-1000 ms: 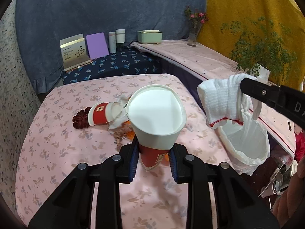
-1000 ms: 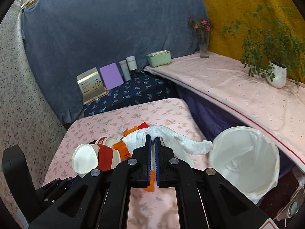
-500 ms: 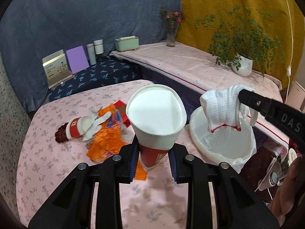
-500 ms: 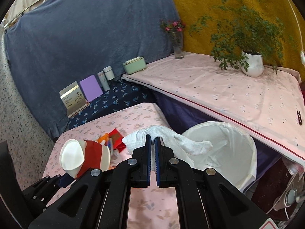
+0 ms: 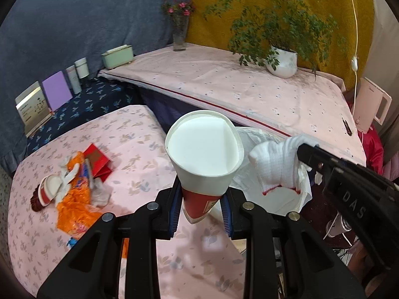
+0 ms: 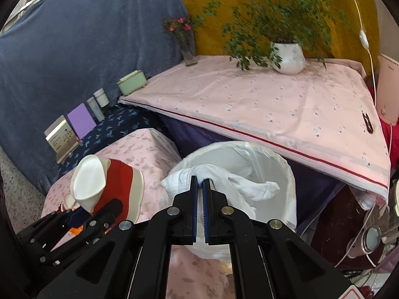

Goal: Collect trash
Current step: 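Carry the white glove with the right tool over the bin and release it, then lower the paper cup into the bin and open the left tool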

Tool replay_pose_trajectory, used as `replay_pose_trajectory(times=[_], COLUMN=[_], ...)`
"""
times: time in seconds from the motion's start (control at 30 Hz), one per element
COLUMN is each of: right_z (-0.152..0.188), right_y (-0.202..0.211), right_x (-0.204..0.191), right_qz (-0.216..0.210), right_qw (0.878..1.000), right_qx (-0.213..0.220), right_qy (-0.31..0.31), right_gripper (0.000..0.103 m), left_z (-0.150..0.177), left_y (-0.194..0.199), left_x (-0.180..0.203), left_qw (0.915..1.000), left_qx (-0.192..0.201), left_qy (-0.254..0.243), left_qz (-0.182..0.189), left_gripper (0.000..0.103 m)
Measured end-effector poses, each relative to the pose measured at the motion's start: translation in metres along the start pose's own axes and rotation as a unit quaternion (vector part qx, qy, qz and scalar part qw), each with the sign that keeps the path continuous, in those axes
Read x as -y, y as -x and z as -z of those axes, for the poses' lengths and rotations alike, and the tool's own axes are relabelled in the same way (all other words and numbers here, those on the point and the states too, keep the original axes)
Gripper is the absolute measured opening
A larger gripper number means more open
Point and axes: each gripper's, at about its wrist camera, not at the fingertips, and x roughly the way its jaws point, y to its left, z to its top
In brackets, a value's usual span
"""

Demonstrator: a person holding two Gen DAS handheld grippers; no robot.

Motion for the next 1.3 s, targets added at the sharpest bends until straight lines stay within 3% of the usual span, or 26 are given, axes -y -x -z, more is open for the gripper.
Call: replay_pose_trajectory(times=[0.4, 0.67, 0.73, 0.93, 1.3], right_z=[-0.001, -0.004, -0.005, -0.005, -0.001], right_y=[-0.031, -0.043, -0.045, -0.047, -0.035], right_x=[0.033, 0.039, 0.038, 0.03, 0.0], right_qz=[0.029, 0.037, 0.037, 0.036, 0.025], right_qw=[0.999, 0.999, 0.999, 0.999, 1.0], right_qx=[-0.019, -0.025, -0.026, -0.024, -0.018], right_qy=[-0.025, -0.029, -0.028, -0.02, 0.006], right_gripper=[0.004, 0.004, 0.004, 0.013, 0.031], left_z=[-0.014, -0.018, -0.019, -0.016, -0.002], left_y=[-0.045, -0.054, -0.053, -0.053, -0.039], left_x=[0.03, 0.028, 0.025, 0.01, -0.025], left_qw=[0.9986, 0.9988, 0.999, 0.9997, 0.9994], left_qx=[-0.012, -0.005, -0.002, -0.005, -0.011], left_qy=[-0.033, -0.031, -0.028, -0.011, 0.032], left_qz=[0.04, 0.037, 0.034, 0.021, -0.004], left_gripper=[0.029, 0.062, 0.065, 0.071, 0.071])
